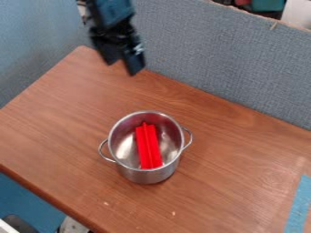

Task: Put the red object in the metal pot

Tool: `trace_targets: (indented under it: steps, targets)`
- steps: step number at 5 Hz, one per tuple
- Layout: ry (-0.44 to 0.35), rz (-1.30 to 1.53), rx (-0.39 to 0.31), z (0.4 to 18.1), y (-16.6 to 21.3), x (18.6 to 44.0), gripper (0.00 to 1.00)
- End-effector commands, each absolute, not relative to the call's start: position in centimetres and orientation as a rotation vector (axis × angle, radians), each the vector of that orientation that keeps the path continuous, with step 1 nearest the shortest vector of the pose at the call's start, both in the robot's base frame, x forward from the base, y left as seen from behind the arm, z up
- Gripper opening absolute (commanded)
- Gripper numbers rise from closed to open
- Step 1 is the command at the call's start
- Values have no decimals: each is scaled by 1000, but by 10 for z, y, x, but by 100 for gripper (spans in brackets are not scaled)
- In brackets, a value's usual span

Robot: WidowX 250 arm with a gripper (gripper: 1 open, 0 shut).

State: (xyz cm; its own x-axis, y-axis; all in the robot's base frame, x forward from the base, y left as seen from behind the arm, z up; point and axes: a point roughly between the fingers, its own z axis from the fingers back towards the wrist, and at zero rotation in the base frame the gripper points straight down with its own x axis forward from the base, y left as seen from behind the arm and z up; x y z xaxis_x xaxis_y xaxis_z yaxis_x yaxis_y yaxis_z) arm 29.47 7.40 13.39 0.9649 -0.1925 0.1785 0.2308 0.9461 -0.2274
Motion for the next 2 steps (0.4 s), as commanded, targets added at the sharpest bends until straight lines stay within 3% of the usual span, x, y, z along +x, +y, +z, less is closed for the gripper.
trace_targets:
  steps: [1,2]
  targets:
    - [-205,-158,-205,140,44,317,100]
    - [-172,-135,-217,130,0,333,100]
